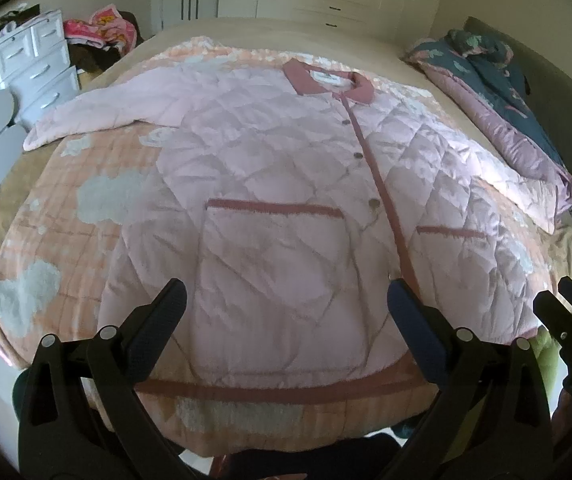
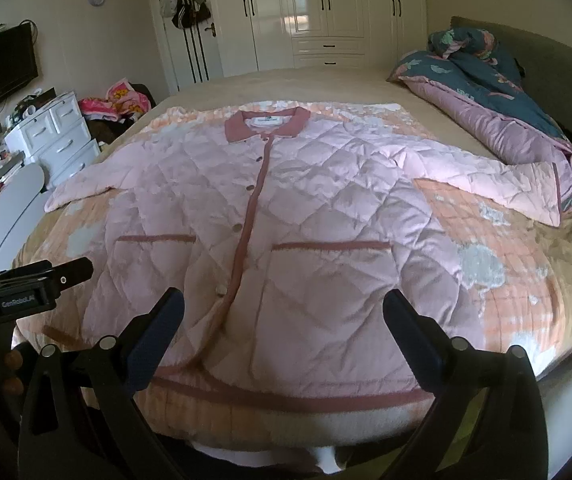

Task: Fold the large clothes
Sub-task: 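Move both tools toward the pink jacket lying on the bed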

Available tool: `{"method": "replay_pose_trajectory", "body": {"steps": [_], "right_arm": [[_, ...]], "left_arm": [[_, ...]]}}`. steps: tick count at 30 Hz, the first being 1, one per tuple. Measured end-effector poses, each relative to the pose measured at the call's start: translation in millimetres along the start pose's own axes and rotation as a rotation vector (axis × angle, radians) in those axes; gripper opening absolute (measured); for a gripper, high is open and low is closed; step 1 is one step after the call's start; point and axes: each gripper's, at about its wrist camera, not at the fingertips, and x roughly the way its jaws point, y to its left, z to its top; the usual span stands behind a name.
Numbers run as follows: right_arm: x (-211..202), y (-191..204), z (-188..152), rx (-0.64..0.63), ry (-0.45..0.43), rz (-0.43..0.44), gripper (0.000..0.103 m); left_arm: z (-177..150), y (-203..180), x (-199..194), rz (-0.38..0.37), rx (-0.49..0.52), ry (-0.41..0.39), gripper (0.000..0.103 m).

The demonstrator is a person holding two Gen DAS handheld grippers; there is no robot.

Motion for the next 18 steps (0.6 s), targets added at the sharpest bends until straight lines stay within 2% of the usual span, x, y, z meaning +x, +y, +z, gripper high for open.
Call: {"method": "replay_pose_trajectory", "body": {"steps": [18], "right_arm": [[25.5, -8.7, 75.5, 0.001, 0.019, 0.029, 0.099]], "left_arm": [[66.8, -14.1, 9.4, -0.011, -0.021, -0.029, 0.094]]}}
